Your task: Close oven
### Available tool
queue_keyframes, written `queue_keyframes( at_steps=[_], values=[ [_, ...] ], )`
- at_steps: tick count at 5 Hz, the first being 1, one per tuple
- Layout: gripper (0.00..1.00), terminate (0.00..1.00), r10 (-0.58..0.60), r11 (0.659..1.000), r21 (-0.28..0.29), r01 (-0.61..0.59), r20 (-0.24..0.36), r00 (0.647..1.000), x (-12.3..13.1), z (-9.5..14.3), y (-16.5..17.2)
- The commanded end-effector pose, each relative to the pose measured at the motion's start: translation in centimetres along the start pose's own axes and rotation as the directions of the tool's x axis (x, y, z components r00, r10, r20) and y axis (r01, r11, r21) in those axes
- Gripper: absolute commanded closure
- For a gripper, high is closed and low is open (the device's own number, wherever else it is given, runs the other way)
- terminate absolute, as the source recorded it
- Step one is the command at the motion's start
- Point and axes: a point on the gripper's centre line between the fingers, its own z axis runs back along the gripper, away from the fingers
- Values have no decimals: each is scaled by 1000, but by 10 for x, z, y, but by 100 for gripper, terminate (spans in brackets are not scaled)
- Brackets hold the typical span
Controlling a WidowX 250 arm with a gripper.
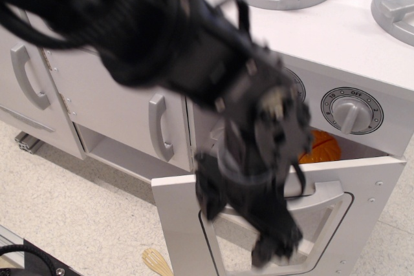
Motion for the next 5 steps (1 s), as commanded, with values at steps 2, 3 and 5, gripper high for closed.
queue_keyframes(
  at_steps=[2, 3, 5],
  values=[
    [0, 0, 230, 973, -22, -229, 41, 972, 16, -49, 35],
    [0, 0, 287, 958, -26, -286, 72, 955, 26, -49, 56],
    [0, 0, 318, 946, 0, -324, 182, 930, 52, -46, 91]
  ],
)
